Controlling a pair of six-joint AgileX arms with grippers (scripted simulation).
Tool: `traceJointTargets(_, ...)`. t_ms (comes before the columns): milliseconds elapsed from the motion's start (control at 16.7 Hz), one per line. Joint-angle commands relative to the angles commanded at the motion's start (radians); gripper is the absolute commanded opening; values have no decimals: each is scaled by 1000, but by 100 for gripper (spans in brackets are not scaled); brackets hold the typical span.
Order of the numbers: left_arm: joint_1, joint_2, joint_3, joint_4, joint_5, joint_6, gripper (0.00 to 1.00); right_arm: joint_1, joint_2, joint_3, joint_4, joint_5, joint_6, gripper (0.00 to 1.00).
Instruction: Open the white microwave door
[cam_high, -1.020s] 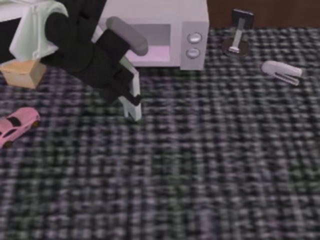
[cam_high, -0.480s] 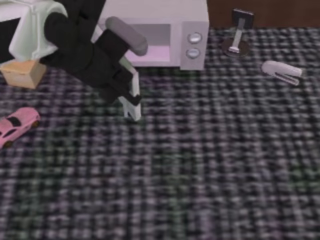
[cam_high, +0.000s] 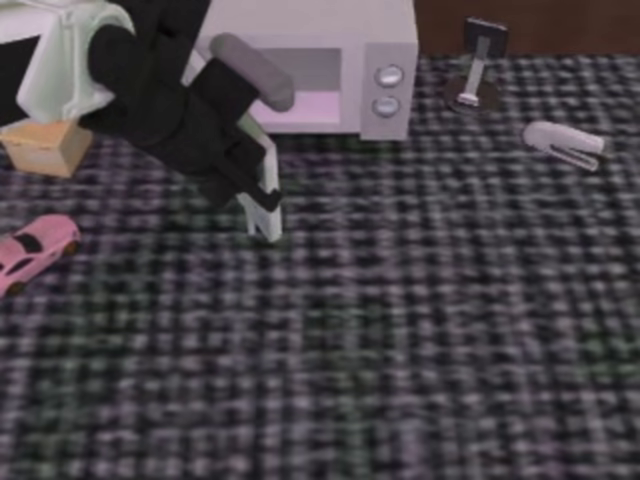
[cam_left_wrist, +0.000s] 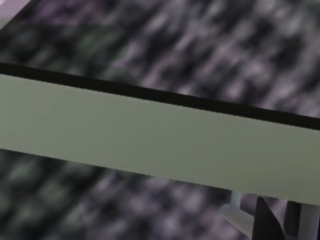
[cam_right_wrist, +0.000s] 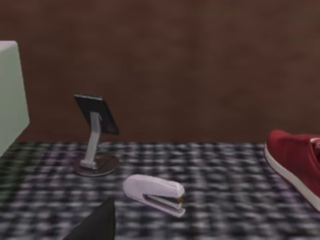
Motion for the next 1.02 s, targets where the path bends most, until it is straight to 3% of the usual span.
traceJointTargets(300,3,0,-3,-4,12,14,0,0,0,0,0,0,0,100)
traceJointTargets(720,73,-22,-21,-51,90,187,0,0,0,0,0,0,0,100)
traceJointTargets(1020,77,-23,-22,-54,95,198,0,0,0,0,0,0,0,100)
